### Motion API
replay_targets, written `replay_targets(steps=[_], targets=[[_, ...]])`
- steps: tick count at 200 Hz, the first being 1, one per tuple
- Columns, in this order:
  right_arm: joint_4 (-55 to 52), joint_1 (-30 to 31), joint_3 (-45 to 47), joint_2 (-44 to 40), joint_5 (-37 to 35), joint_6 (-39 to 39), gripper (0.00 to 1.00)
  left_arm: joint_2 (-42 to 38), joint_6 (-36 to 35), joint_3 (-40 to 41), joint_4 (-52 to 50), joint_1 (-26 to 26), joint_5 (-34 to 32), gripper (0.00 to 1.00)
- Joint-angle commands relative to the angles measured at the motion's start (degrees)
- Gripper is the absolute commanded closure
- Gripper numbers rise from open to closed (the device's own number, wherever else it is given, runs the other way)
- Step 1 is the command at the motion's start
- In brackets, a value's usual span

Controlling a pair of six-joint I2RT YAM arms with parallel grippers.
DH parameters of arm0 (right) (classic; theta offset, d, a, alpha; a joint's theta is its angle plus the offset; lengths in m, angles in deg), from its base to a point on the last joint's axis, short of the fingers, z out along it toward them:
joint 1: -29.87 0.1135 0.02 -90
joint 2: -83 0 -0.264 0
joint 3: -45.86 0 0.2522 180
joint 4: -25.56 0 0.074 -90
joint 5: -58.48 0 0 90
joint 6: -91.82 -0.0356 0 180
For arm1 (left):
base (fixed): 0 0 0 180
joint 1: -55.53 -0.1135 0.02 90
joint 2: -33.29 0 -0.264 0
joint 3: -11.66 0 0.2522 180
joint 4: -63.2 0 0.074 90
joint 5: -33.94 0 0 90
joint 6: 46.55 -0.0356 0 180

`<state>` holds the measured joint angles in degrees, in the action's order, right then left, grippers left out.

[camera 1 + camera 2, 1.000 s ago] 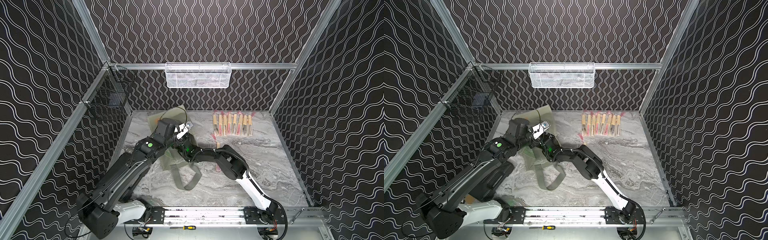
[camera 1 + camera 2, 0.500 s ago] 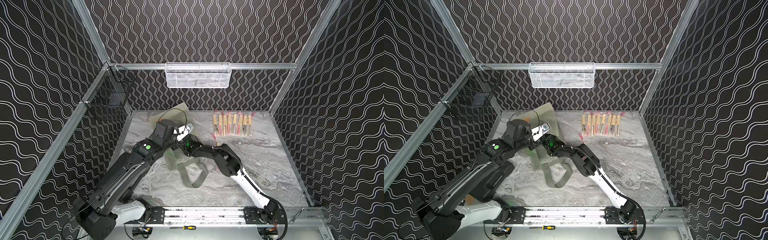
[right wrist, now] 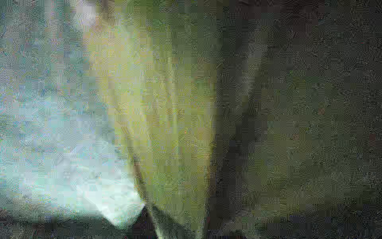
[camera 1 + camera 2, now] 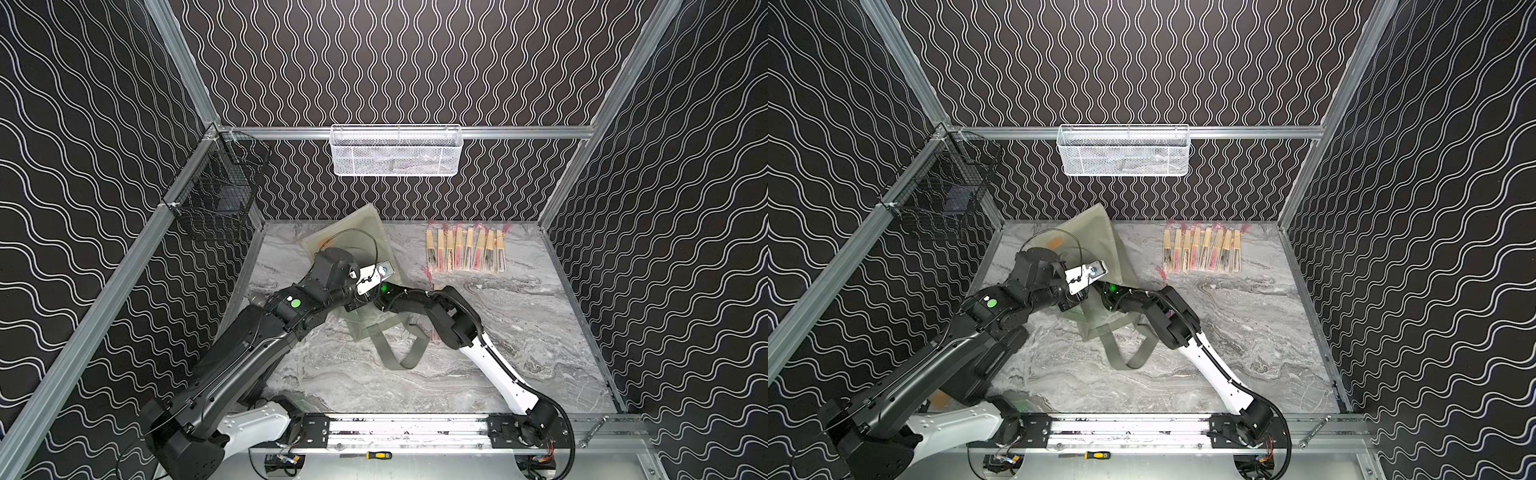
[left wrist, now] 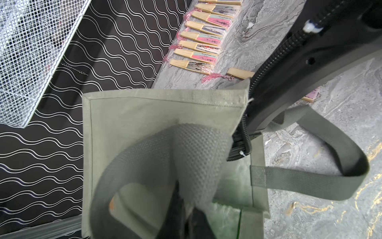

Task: Take out the folding fans from the tote bags
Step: Pick up the folding fan from the canvas bag.

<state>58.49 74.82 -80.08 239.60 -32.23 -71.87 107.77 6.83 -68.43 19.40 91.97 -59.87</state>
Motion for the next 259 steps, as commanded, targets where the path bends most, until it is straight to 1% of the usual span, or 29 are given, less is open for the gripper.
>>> replay_targets(steps=[1,17,49,83,107,125,144,158,172,191,237,259], targets=[[12.0,0.0,4.7,-4.7,2.9,1.4,0.68,1.0,-0.7,-0.3,2.9,0.0,-2.1,1.0],[17.1,0.3,9.5,-8.2,4.0,2.6,0.68,1.3,-0.4,-0.7,2.7,-0.4,-2.2,1.0],[23.1,1.8,18.6,-13.5,4.9,2.6,0.68,1.7,-0.1,-1.0,2.5,-0.7,-2.2,1.0],[28.1,4.0,27.6,-16.5,4.2,0.7,0.71,1.6,-0.2,-1.0,2.7,-0.8,-2.6,1.0],[28.6,5.8,33.1,-19.1,3.5,0.0,0.75,1.7,-0.2,-0.8,2.8,-0.8,-2.8,1.0],[27.9,6.9,37.7,-21.5,2.0,-1.3,0.74,1.8,-0.2,-0.8,2.8,-0.8,-2.8,1.0],[24.3,7.8,42.0,-24.7,0.9,-2.3,0.73,1.8,-0.2,-1.0,2.7,-0.8,-2.9,1.0],[18.6,8.3,44.3,-27.0,0.4,-3.6,0.71,1.8,-0.2,-0.9,2.7,-0.8,-2.9,1.0],[13.3,8.6,45.8,-28.8,0.9,-4.1,0.66,1.9,-0.2,-0.8,2.7,-0.8,-2.7,1.0],[6.6,8.7,47.0,-30.0,1.7,-4.4,0.65,2.0,-0.2,-0.9,2.7,-0.8,-2.8,1.0],[3.9,8.8,49.6,-29.3,4.7,-5.3,0.69,2.1,-0.3,-0.9,2.5,-0.8,-2.6,1.0],[6.2,8.8,51.0,-28.7,5.0,-5.8,0.75,2.0,-0.2,-0.8,2.6,-0.8,-2.4,1.0]])
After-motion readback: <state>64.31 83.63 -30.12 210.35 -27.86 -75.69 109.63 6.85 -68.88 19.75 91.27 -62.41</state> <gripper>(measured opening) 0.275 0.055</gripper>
